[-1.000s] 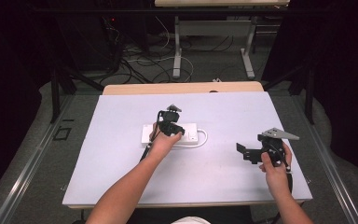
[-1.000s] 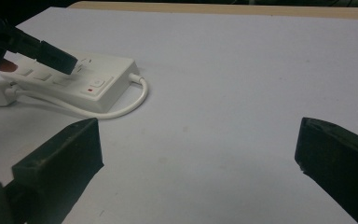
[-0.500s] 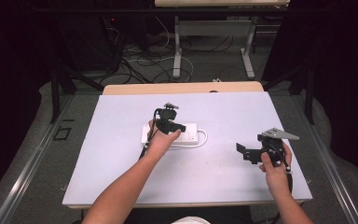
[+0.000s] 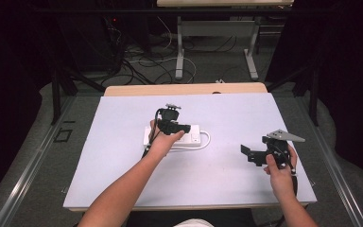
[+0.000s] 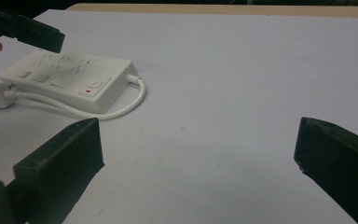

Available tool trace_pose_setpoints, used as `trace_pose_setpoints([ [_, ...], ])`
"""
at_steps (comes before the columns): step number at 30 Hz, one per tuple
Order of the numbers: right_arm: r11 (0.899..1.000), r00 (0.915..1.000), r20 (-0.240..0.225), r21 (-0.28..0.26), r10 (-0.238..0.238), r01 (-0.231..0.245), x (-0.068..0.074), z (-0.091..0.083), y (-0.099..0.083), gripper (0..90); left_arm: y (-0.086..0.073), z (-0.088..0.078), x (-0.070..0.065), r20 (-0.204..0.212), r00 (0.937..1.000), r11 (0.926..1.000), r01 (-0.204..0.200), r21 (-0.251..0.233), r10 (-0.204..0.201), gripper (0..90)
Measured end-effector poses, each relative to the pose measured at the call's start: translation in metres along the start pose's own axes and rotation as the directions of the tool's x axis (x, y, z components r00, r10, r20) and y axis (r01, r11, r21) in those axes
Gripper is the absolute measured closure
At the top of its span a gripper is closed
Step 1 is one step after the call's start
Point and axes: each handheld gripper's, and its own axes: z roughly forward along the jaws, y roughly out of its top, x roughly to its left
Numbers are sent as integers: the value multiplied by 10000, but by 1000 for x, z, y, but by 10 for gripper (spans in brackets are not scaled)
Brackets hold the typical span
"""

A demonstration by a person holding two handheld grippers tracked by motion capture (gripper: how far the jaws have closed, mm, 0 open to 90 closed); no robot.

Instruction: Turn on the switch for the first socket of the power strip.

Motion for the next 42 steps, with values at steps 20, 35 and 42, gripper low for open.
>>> trace_pose_setpoints([
  [20,9999,10000,-6,104,96,-96,-1,1,-1,6,6,-30,0,741,9890,9875,-1199,-1026,1277,209],
  [35,9999,10000,-32,100,83,-83,-2,1,-1,6,1,-43,6,1338,9860,9901,-851,-1117,999,3],
  [42,10000,10000,3,10,47,-47,-1,2,0,6,-5,-53,13,1360,9853,9863,-837,-1418,1032,2],
])
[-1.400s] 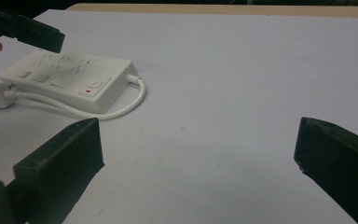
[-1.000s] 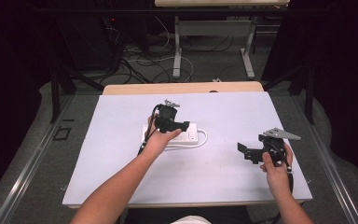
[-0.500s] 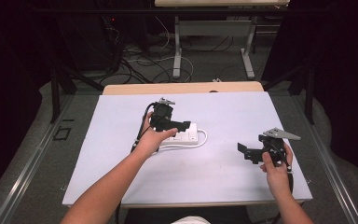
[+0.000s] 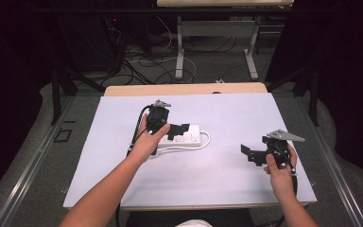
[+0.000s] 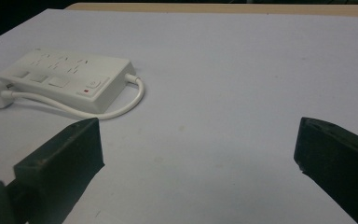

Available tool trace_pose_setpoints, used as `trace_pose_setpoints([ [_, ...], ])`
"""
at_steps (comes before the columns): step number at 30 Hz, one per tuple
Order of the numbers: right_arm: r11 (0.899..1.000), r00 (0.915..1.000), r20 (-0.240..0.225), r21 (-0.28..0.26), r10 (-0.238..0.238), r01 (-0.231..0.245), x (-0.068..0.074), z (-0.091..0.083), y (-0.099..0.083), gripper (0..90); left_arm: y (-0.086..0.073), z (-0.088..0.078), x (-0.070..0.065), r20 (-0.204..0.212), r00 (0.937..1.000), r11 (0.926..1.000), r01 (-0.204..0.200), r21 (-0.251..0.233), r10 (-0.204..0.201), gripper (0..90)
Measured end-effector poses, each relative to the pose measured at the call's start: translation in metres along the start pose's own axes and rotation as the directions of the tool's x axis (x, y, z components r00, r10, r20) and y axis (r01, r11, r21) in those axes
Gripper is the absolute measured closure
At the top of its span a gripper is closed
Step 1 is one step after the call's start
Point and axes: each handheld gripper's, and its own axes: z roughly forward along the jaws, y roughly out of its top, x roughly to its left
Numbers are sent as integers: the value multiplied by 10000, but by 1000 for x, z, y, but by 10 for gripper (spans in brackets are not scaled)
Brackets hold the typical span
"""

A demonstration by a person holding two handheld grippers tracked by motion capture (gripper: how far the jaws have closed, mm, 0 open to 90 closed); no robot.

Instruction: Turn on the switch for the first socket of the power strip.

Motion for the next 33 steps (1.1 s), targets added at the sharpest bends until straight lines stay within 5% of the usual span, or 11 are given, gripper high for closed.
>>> trace_pose_setpoints([
  [5,10000,10000,51,21,-28,28,0,0,0,6,-3,-10,5,35,10000,9999,-26,-166,26,2],
  [16,10000,10000,-6,12,-82,82,0,-1,1,6,-13,-38,15,-553,9985,9990,-69,-439,44,2],
  [25,10000,10000,67,22,70,-70,0,-2,1,6,-23,-81,31,-1136,9935,9964,-129,-840,33,5],
  [33,10000,9999,147,-87,27,-26,0,-3,0,6,-42,-113,48,-1539,9866,9921,361,-1201,-545,5],
])
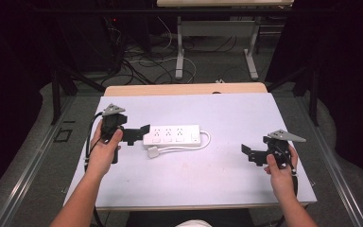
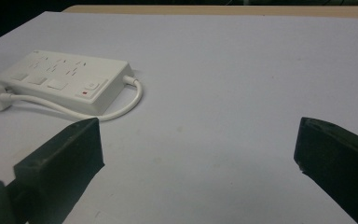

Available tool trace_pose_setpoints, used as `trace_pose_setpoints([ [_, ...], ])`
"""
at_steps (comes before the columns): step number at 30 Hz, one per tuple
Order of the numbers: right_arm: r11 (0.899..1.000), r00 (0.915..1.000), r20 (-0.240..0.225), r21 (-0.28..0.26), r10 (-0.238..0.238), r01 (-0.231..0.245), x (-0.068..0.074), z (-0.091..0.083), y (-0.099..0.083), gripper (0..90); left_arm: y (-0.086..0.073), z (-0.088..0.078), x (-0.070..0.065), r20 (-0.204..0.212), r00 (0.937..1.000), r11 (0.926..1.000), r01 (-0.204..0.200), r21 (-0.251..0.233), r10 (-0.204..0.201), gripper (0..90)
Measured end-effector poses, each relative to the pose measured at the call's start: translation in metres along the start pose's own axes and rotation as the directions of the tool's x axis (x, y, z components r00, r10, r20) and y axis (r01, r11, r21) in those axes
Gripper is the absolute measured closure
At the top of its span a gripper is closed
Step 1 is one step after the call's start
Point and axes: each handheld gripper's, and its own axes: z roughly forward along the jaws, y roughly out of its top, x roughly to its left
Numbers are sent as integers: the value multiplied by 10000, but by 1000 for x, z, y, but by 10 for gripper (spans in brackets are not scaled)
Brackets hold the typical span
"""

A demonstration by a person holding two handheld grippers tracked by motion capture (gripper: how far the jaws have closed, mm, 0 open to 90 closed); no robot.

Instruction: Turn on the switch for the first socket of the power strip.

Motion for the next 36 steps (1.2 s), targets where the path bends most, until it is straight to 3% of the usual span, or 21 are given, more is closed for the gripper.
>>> trace_pose_setpoints([
  [12,10000,10000,-5,36,88,-88,-1,-1,0,6,-27,-27,31,-491,9952,9958,827,-381,-845,6],
  [26,9999,9998,99,-3,150,-150,-2,-1,-1,6,-66,-36,64,-1072,9746,9767,1854,-1079,-1969,10],
  [35,9999,9999,81,72,121,-121,-3,-2,-1,6,-86,-35,79,-1366,9632,9683,2149,-1271,-2316,14],
  [36,9999,9999,86,56,99,-99,-3,-2,-1,6,-87,-36,81,-1386,9643,9709,2108,-1137,-2256,13],
])
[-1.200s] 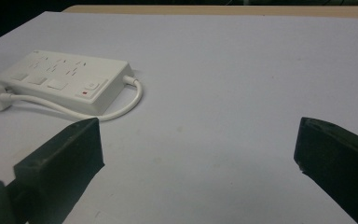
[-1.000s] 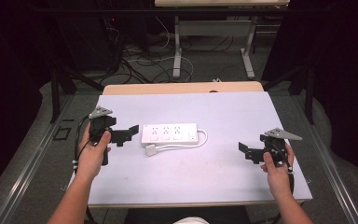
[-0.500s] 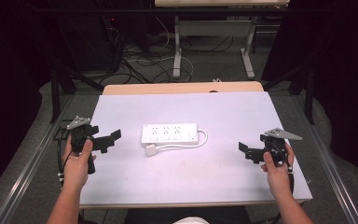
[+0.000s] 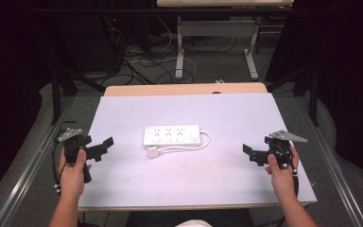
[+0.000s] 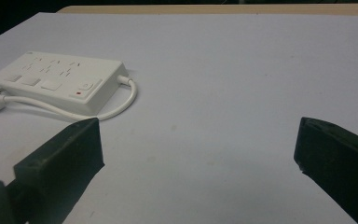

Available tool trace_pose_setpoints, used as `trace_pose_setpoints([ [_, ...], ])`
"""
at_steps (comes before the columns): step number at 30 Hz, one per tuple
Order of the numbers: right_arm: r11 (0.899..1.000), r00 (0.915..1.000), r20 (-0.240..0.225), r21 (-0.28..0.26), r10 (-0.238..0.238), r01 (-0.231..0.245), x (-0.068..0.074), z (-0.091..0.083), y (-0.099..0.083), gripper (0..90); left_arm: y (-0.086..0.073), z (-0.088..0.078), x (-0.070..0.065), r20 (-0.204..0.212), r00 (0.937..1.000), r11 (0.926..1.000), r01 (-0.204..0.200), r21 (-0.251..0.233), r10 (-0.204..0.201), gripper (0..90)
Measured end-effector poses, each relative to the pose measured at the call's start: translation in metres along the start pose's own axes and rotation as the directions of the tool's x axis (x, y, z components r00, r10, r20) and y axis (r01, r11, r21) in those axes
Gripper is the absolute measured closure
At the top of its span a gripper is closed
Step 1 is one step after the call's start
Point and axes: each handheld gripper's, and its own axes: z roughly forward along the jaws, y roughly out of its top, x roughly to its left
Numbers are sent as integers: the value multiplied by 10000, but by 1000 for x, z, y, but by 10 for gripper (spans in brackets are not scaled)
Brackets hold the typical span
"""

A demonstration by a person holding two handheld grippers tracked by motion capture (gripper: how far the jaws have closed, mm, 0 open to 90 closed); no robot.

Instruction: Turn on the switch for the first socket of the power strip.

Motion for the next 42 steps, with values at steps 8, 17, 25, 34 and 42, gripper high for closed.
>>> trace_pose_setpoints([
  [8,10000,10000,41,7,-36,36,-1,0,0,6,-10,3,9,-210,9997,10000,85,-50,-86,17],
  [17,10000,9998,191,-62,70,-69,-4,0,-1,6,-22,9,16,-436,9990,9999,18,148,-12,23],
  [25,10000,9997,236,-42,70,-69,-5,0,-1,6,-30,16,18,-400,9992,9998,47,191,-40,29],
  [34,10000,9998,208,25,24,-24,-7,0,-2,6,-33,18,20,-487,9988,9993,30,361,-12,32],
  [42,10000,9997,224,35,58,-59,-7,0,-2,6,-35,21,22,-527,9985,9993,133,344,-114,34],
])
